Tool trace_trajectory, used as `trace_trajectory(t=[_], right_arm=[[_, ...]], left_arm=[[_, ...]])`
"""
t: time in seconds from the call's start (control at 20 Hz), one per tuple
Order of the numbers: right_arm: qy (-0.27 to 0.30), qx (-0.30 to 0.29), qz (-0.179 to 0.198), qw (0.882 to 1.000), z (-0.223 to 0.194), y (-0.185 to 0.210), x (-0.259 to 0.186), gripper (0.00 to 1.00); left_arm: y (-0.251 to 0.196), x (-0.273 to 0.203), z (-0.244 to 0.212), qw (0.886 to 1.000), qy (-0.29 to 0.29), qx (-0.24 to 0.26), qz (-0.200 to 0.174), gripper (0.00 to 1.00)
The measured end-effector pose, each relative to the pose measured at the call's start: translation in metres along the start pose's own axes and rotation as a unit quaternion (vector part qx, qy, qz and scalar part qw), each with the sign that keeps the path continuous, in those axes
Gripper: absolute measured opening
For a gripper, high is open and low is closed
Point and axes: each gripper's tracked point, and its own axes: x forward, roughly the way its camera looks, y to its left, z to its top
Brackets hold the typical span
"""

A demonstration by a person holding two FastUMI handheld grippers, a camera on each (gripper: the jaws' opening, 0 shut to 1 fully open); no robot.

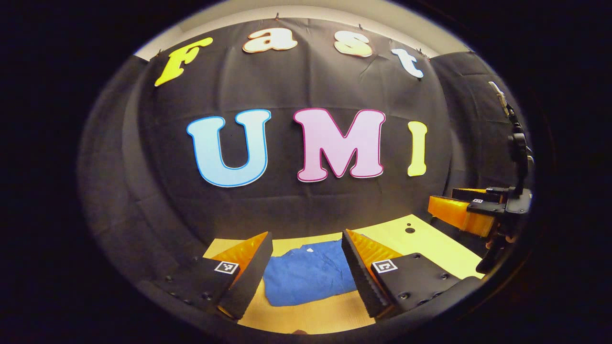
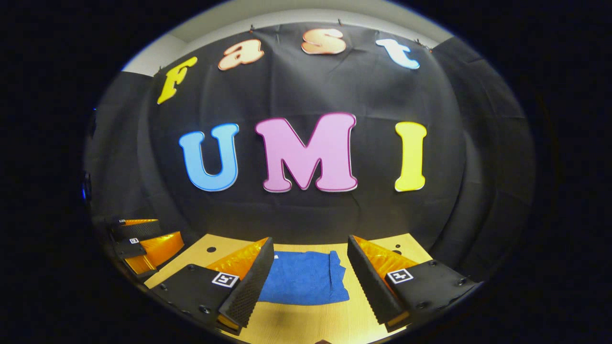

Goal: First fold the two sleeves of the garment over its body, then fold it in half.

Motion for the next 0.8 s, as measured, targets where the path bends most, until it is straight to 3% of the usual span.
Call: trace_trajectory(t=[0.2,0.35,0.55,0.8], right_arm=[[-0.029,-0.010,0.007,1.000,0.017,0.021,-0.075,0.96],[-0.044,-0.020,0.009,0.999,0.026,0.030,-0.106,0.96],[-0.086,-0.033,0.022,0.996,0.050,0.047,-0.131,0.96],[-0.107,-0.037,0.034,0.993,0.069,0.054,-0.141,0.96]], left_arm=[[0.001,-0.063,-0.008,0.999,-0.019,-0.041,0.002,0.82],[0.005,-0.088,-0.005,0.999,-0.037,-0.018,0.015,0.81],[-0.002,-0.117,0.006,0.998,-0.059,0.018,0.020,0.81],[-0.006,-0.138,0.025,0.996,-0.077,0.006,0.037,0.81]])
